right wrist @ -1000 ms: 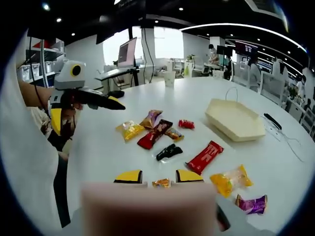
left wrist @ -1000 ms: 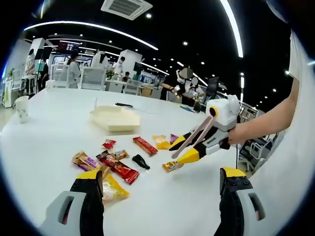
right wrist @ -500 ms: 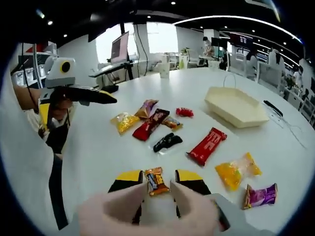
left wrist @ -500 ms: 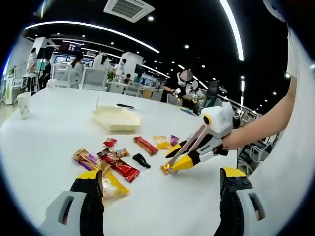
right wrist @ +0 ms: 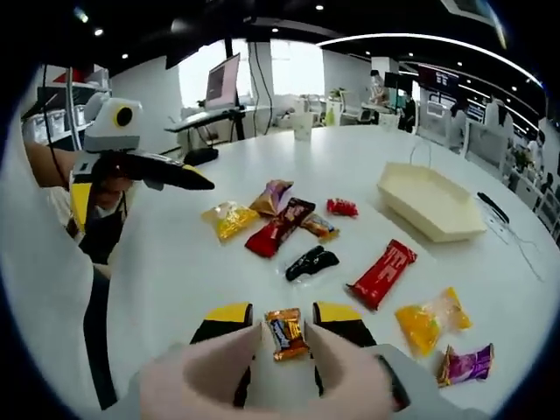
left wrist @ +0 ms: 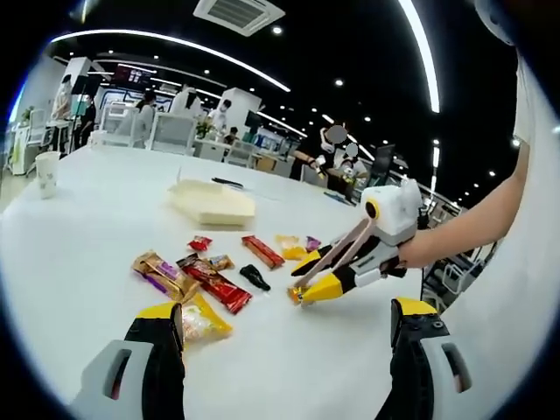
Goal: Place the target food into the container with the food tongs after gripping and lifting it, then release it inside without dropping or visibly crushing the food.
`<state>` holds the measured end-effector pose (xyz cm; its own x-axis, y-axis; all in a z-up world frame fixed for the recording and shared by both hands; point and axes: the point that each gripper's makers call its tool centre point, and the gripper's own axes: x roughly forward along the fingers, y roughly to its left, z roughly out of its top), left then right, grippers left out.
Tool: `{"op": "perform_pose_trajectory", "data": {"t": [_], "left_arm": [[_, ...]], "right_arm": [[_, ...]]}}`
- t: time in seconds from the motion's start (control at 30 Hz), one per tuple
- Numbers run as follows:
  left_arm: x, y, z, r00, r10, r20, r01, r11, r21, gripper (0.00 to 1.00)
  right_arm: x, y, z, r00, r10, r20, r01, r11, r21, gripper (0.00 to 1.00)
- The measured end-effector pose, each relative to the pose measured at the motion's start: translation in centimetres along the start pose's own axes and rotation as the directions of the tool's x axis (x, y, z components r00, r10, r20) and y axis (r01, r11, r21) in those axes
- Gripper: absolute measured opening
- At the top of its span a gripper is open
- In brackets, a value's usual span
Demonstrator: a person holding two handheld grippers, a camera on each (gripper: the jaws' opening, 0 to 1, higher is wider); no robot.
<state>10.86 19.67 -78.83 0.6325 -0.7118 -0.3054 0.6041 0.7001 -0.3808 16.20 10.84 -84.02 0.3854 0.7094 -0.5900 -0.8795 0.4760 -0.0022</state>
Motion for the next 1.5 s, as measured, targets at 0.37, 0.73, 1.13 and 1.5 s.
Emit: {"op": "perform_pose_trajectory", "data": {"t": [0.37,0.73,1.13,1.5], "left_arm": [[0.0,0.3,-0.2,1.000,0.000,-0.014,0.000,1.000,-0.012,0.99],[0.1,0.4,-0.5,1.000,-0.006,-0.007,0.006,1.000,-0.016,0.98],[-1.3,0.7,-0.3,0.999,0.029,0.030,-0.028,0.999,-0.017,0.98],[-1.7,1.6,0.4,0.997,0.063,0.052,-0.062,0.998,-0.026,0.96]], "right_arm": [[-0.1,-0.1,-0.6,0.997,-0.066,-0.033,0.069,0.995,0.070,0.25],[0.2,-1.5,-0.6,0.989,-0.127,-0.080,0.142,0.965,0.221,0.17],[-1.6,-4.0,-0.1,0.982,-0.164,-0.091,0.184,0.931,0.316,0.18],[-6.1,-6.2,5.6,0.974,-0.228,0.010,0.218,0.939,0.265,0.18]]}}
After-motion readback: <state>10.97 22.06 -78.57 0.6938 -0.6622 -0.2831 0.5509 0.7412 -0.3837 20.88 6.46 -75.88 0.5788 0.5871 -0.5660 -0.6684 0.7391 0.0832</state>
